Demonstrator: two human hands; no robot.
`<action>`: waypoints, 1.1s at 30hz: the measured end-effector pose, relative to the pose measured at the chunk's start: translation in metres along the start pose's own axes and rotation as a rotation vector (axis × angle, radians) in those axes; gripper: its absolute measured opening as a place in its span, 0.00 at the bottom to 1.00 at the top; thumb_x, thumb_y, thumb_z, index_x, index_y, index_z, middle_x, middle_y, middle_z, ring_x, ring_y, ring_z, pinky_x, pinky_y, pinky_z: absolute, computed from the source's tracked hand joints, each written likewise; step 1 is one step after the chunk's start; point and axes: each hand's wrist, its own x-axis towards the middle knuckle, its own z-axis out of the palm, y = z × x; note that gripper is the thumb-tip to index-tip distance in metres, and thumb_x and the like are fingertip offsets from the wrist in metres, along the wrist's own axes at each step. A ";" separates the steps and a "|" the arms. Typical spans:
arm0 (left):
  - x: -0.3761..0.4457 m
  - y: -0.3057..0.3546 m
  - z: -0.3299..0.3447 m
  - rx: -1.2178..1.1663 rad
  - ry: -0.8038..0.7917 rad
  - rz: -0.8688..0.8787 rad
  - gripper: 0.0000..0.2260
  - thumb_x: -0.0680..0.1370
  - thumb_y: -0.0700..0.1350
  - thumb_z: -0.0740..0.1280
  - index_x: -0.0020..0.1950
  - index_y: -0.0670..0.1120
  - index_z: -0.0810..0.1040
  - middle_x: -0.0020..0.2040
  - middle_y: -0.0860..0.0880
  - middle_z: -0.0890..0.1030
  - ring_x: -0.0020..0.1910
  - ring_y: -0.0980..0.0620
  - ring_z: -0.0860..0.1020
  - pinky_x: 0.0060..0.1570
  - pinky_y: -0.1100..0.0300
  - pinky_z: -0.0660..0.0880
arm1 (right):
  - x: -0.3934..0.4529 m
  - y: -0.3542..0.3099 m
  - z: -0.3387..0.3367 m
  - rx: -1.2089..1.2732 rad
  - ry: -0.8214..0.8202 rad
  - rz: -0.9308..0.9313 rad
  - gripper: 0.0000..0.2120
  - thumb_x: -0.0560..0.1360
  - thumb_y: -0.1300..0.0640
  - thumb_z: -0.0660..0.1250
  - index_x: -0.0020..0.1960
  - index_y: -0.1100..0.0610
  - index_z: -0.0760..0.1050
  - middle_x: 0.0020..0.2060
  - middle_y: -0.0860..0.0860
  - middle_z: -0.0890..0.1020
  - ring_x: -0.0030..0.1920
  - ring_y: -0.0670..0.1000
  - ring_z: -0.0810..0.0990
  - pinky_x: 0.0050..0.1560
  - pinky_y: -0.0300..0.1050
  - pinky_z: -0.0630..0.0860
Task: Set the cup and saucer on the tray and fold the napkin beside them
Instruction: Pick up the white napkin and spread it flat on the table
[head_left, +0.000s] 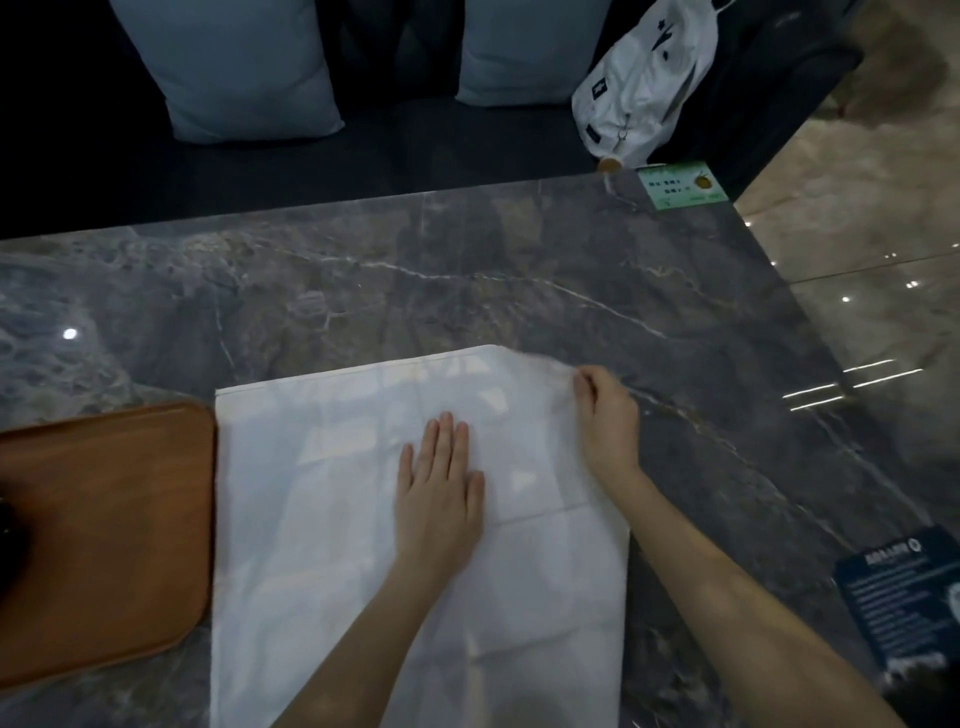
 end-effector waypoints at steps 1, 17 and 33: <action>0.000 0.000 0.000 0.003 -0.003 0.003 0.24 0.76 0.50 0.51 0.71 0.43 0.65 0.72 0.45 0.67 0.71 0.46 0.65 0.68 0.50 0.53 | 0.009 -0.002 -0.001 0.038 0.014 0.066 0.09 0.79 0.60 0.57 0.51 0.61 0.76 0.45 0.56 0.81 0.44 0.52 0.76 0.43 0.44 0.68; -0.012 0.010 -0.004 -0.004 -0.011 0.006 0.24 0.76 0.50 0.51 0.70 0.42 0.65 0.72 0.45 0.67 0.71 0.46 0.64 0.68 0.49 0.48 | -0.029 0.028 -0.049 0.281 -0.260 0.452 0.07 0.77 0.57 0.59 0.47 0.55 0.76 0.39 0.48 0.77 0.41 0.47 0.74 0.45 0.43 0.68; -0.072 0.058 0.000 0.025 -0.294 0.205 0.26 0.76 0.52 0.47 0.71 0.41 0.57 0.73 0.45 0.65 0.72 0.48 0.62 0.70 0.47 0.51 | -0.091 0.042 -0.084 0.166 -0.999 0.491 0.14 0.71 0.69 0.60 0.50 0.58 0.80 0.36 0.53 0.79 0.30 0.44 0.73 0.30 0.36 0.66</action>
